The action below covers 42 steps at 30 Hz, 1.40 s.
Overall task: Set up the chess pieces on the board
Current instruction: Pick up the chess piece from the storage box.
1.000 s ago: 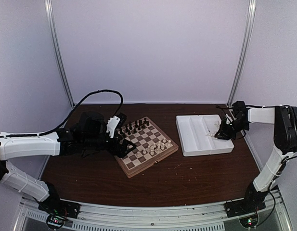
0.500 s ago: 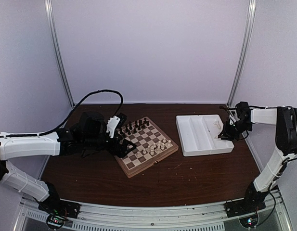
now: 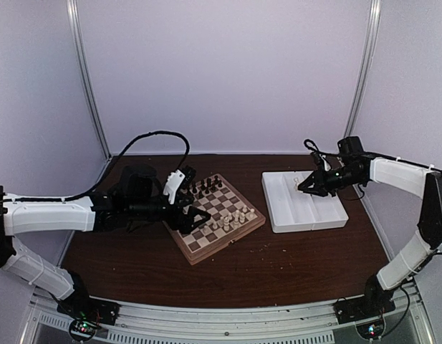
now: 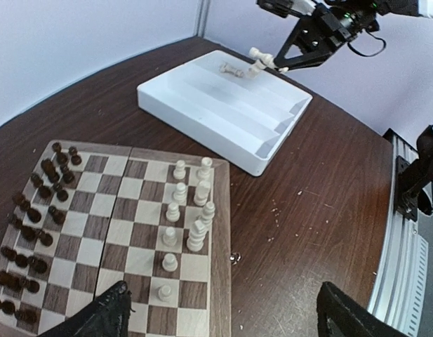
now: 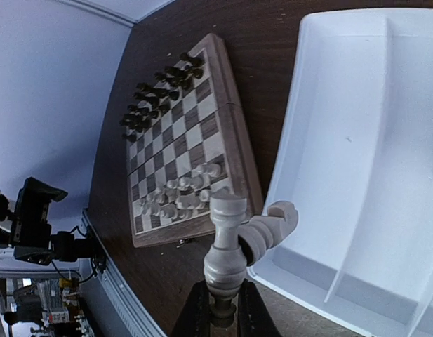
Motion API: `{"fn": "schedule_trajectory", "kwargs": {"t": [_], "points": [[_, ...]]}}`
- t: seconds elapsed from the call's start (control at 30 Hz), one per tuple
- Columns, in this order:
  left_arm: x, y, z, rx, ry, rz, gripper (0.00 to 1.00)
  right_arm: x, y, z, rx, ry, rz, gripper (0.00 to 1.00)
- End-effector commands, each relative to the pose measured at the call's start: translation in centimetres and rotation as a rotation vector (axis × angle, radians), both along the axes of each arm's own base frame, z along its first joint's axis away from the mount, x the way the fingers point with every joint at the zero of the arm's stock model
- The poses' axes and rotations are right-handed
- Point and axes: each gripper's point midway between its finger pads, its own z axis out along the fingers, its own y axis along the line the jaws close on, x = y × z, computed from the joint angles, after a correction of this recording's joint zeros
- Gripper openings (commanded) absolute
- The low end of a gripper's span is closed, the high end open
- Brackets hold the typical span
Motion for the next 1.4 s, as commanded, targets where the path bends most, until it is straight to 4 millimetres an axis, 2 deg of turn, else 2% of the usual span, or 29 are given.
{"fn": "schedule_trajectory", "kwargs": {"t": [0.0,0.07,0.23,0.37,0.47,0.63,0.9,1.17,1.37], "points": [[-0.4,-3.2,4.0,-0.135,-0.216,-0.176,0.9,-3.0,5.5,5.9,0.114,-0.126,0.236,0.0],[-0.3,-4.0,5.4,-0.196,-0.301,-0.204,0.89,-4.7,7.6,7.5,0.14,-0.157,0.318,0.0],[0.4,-5.4,6.7,-0.248,-0.387,-0.235,0.88,-8.0,11.3,11.6,0.242,-0.227,0.451,0.0],[-0.1,-6.9,7.5,-0.243,-0.447,-0.296,0.85,-9.8,13.2,14.0,0.308,-0.255,0.503,0.0],[-0.6,-7.7,7.8,-0.207,-0.54,-0.331,0.85,-10.6,14.4,14.9,0.352,-0.257,0.534,0.0],[-1.8,-8.4,7.9,-0.185,-0.643,-0.402,0.85,-11.5,16.0,15.4,0.406,-0.248,0.572,0.0],[-1.1,-8.9,8.7,-0.178,-0.699,-0.381,0.81,-13.0,18.0,14.8,0.424,-0.223,0.638,0.0],[-0.7,-9.1,9.3,-0.186,-0.723,-0.369,0.76,-14.0,18.7,14.4,0.438,-0.212,0.677,0.0],[-1.4,-8.9,10.2,-0.245,-0.712,-0.376,0.77,-14.8,18.8,14.7,0.455,-0.225,0.715,0.0]]}}
